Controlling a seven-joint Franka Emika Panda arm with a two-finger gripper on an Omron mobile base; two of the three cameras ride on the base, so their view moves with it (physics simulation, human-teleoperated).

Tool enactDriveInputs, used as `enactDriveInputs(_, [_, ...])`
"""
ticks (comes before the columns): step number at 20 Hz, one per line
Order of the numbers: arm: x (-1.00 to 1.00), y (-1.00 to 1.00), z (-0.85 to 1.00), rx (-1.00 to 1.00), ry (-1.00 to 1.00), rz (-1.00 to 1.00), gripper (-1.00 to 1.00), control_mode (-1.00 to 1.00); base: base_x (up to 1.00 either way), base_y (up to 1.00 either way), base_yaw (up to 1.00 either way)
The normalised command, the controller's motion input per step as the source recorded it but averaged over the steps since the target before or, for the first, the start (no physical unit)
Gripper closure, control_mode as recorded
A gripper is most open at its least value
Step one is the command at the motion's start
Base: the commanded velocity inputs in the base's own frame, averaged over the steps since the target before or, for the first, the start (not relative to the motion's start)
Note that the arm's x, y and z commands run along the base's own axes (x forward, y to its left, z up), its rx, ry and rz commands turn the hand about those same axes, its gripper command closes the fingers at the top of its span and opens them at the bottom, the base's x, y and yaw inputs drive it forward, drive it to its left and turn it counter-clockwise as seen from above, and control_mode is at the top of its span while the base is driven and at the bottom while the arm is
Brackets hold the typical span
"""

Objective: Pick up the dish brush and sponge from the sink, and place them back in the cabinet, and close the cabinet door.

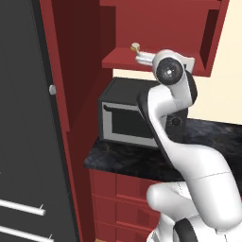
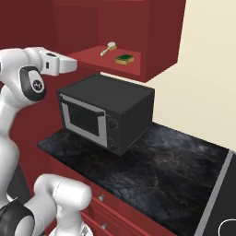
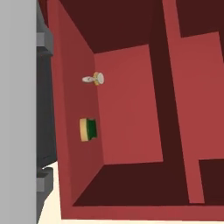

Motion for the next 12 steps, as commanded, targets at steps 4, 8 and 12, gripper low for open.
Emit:
enactDriveInputs(4, [-0.45, 0.2, 0.03, -0.03, -0.06, 0.0, -1.0, -1.0, 0.0, 0.0, 0.0])
enactDriveInputs(8, [-0.52, 0.21, 0.05, -0.03, -0.05, 0.0, -1.0, -1.0, 0.0, 0.0, 0.0])
enactDriveInputs(12, [-0.53, 0.21, 0.11, -0.03, -0.02, 0.0, -1.0, -1.0, 0.0, 0.0, 0.0])
